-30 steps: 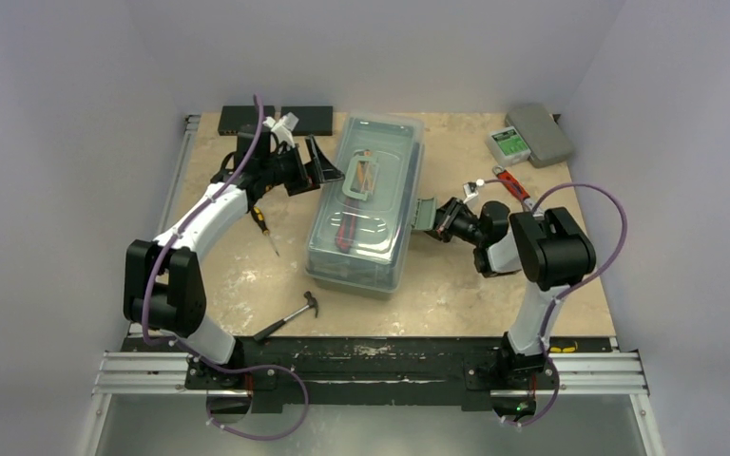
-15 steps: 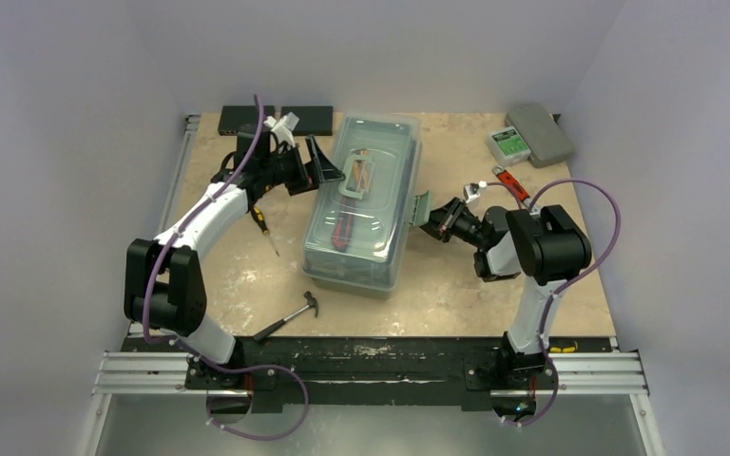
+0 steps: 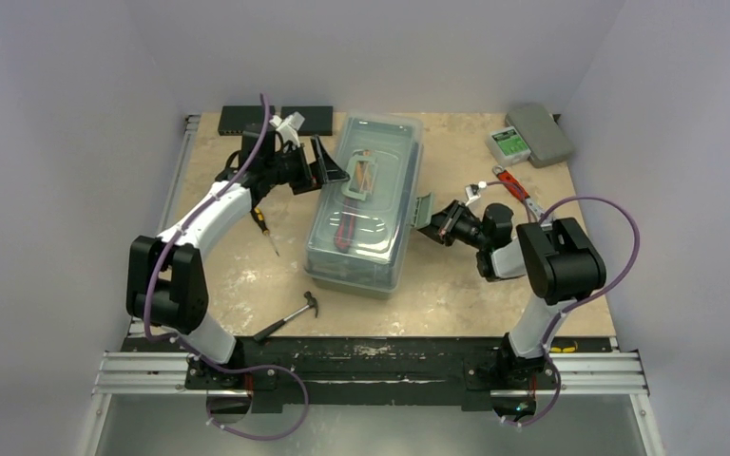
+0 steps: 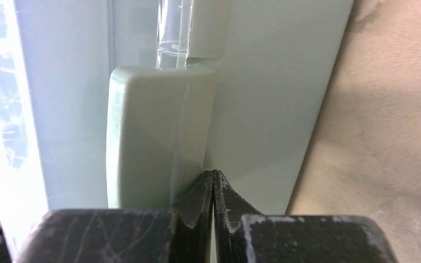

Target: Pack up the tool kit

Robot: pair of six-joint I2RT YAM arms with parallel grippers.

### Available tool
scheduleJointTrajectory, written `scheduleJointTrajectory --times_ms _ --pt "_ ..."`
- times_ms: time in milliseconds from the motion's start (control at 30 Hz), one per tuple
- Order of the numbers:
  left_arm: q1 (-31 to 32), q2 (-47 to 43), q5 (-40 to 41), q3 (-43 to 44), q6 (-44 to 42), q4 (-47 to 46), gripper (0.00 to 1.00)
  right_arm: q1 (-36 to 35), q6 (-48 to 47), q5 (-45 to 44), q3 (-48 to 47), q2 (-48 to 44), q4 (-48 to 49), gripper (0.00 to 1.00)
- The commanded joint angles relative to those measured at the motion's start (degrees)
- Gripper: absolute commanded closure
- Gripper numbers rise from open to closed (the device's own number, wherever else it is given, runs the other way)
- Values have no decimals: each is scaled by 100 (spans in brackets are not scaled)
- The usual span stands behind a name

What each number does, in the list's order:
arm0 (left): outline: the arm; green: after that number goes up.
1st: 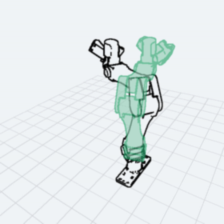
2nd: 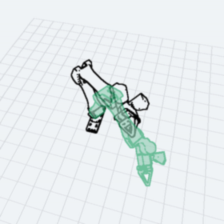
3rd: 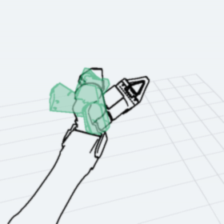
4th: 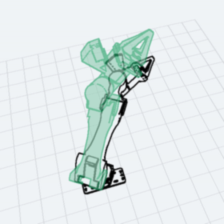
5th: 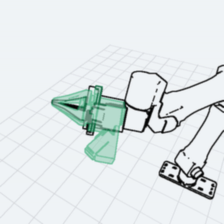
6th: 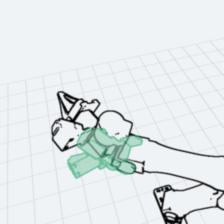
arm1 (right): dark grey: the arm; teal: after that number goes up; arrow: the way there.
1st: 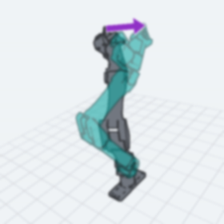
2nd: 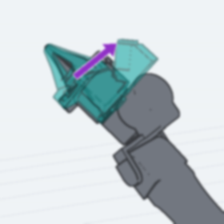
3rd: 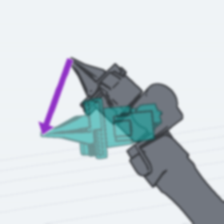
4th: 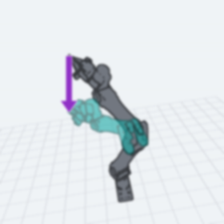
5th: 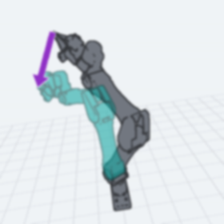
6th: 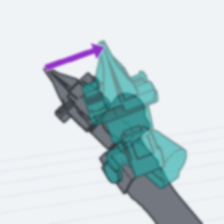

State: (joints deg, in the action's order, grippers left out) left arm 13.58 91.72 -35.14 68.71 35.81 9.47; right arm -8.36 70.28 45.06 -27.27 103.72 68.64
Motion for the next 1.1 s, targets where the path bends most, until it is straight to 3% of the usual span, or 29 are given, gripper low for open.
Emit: scheduleJointTrajectory --times_ms 0,367,633,1067 --pt "109 346 190 -115 -188 286 8 -130 -684 4 -433 -667 -545 100" --pt "347 534 224 -241 -155 152 9 -258 -2113 -764 -1315 -1199 -3988 100" --pt "489 531 253 -270 -118 108 9 -399 -2468 -1055 -1881 -1311 -5222 100" --pt "565 683 248 -296 -113 29 10 -1198 -3247 -3353 -3737 -865 -8381 100"
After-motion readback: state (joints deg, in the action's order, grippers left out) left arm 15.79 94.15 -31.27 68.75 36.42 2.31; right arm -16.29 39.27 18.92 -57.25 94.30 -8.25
